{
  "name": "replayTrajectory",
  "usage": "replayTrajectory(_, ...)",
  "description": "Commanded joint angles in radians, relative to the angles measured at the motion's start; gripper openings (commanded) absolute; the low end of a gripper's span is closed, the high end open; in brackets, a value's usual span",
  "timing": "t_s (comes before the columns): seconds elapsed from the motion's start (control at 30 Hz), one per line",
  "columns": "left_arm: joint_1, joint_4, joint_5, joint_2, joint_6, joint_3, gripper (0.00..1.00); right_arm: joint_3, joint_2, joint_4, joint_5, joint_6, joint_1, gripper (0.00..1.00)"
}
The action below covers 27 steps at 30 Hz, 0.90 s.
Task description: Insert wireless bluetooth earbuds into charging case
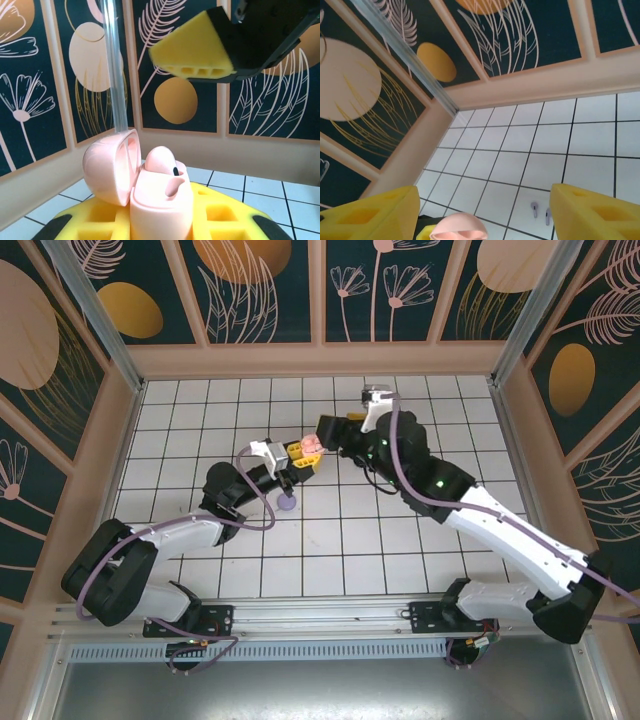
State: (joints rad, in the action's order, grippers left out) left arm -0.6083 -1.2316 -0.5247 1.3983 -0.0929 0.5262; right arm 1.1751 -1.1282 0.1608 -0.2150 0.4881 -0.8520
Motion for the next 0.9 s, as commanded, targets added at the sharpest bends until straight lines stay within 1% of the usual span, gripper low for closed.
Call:
replayTrajectory(0.0, -0.005, -0.092, 0.068, -0.024, -0.025, -0.055, 0.0, -0.082, 0.066, 0.006, 0.02, 0.07, 0.045, 0.7)
replayTrajectory(0.07, -0.005, -0.119, 0.109, -0.041, -0.028, -0.093, 0.0, -0.129, 0.082, 0.024, 0.04, 0.09, 0.085, 0.72)
replayTrajectory(0.13, -0.005, -0.136, 0.144, -0.057, -0.03, -0.127, 0.0, -0.159, 0.065, 0.055, 0.083, 0.103, 0.133, 0.72)
replayTrajectory(0.23, -0.005, -0.147, 0.2, -0.093, -0.027, -0.172, 0.0, -0.181, -0.015, 0.096, 0.16, 0.121, 0.194, 0.72)
replayTrajectory(0.3, -0.005, -0.145, 0.233, -0.119, -0.02, -0.193, 0.0, -0.167, -0.098, 0.114, 0.179, 0.12, 0.203, 0.7)
replayTrajectory(0.43, -0.003, -0.125, 0.298, -0.173, -0.004, -0.228, 0.0, -0.072, -0.315, 0.175, 0.195, 0.134, 0.208, 0.66)
replayTrajectory(0.57, -0.004, -0.145, 0.347, -0.208, -0.008, -0.263, 0.0, 0.043, -0.523, 0.218, 0.196, 0.139, 0.207, 0.6)
replayTrajectory(0.7, -0.002, -0.161, 0.391, -0.23, -0.009, -0.284, 0.0, 0.153, -0.675, 0.254, 0.227, 0.146, 0.201, 0.54)
replayTrajectory(0.87, 0.003, -0.144, 0.394, -0.241, -0.012, -0.276, 0.0, 0.313, -0.839, 0.328, 0.218, 0.149, 0.181, 0.5)
